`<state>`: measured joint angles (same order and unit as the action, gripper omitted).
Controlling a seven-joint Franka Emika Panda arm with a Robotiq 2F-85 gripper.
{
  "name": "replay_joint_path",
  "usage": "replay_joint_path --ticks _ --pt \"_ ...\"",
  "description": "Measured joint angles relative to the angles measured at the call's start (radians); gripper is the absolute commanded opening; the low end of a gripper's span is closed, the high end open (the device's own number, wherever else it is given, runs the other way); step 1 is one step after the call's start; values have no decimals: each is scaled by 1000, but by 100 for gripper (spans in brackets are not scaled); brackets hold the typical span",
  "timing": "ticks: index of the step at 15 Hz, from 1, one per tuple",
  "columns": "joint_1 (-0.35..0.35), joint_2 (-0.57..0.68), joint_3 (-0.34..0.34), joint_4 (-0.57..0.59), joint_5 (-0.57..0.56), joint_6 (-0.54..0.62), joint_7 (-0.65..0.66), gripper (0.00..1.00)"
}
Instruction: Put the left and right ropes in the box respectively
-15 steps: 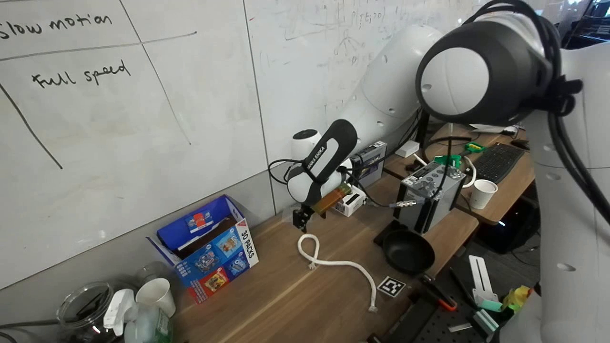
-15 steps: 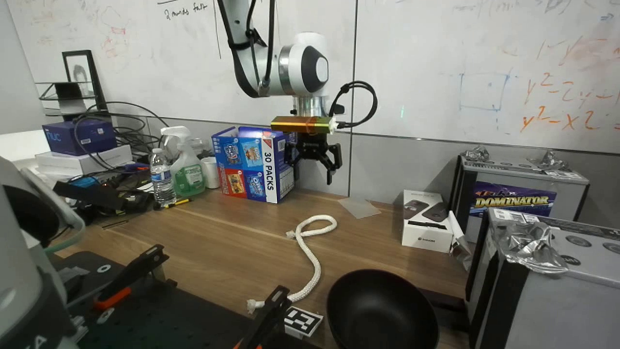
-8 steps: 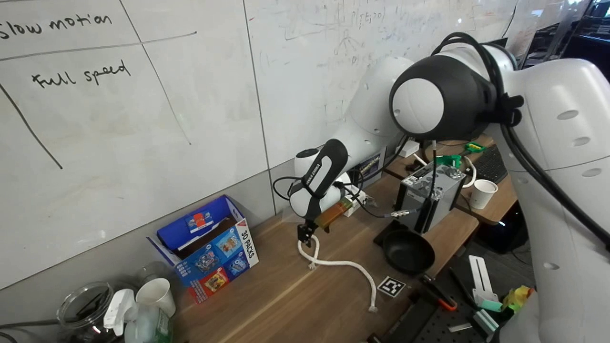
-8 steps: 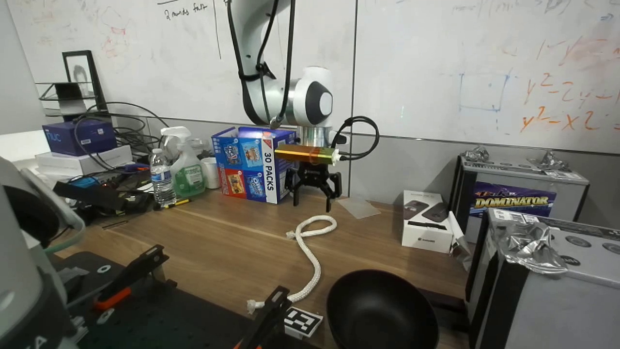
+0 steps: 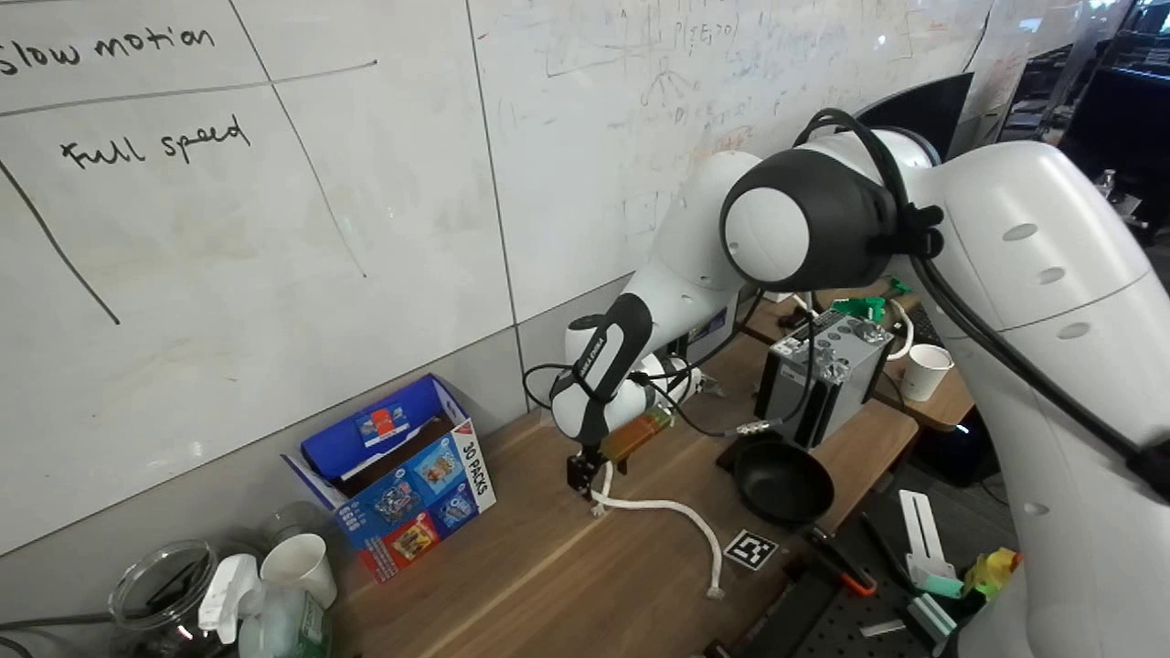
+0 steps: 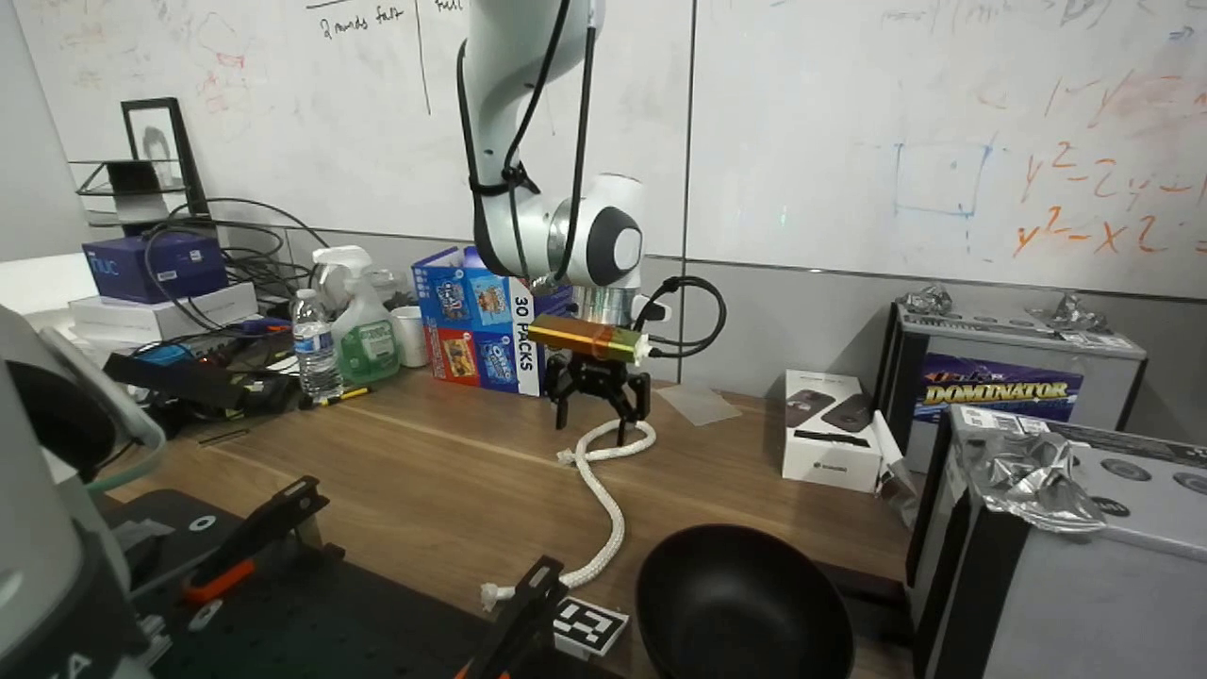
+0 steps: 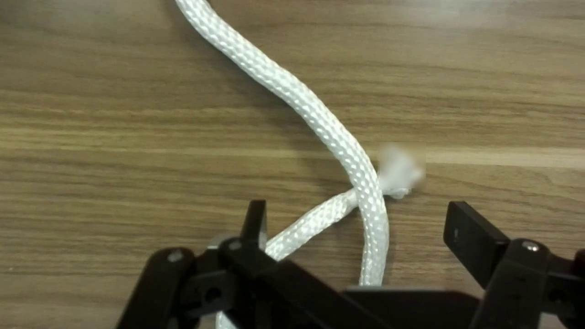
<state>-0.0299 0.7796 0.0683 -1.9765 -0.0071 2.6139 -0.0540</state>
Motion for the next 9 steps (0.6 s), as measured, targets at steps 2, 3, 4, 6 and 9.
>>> replay_joint_path --ticks 2,3,4,6,9 --pt "-2 20 8 9 5 29 -1 100" --pt "-2 28 11 12 5 44 -1 100" --pt "-2 36 12 14 5 54 -1 100" --pt "-1 48 14 17 5 67 -1 100" --pt "6 60 9 19 5 84 1 100"
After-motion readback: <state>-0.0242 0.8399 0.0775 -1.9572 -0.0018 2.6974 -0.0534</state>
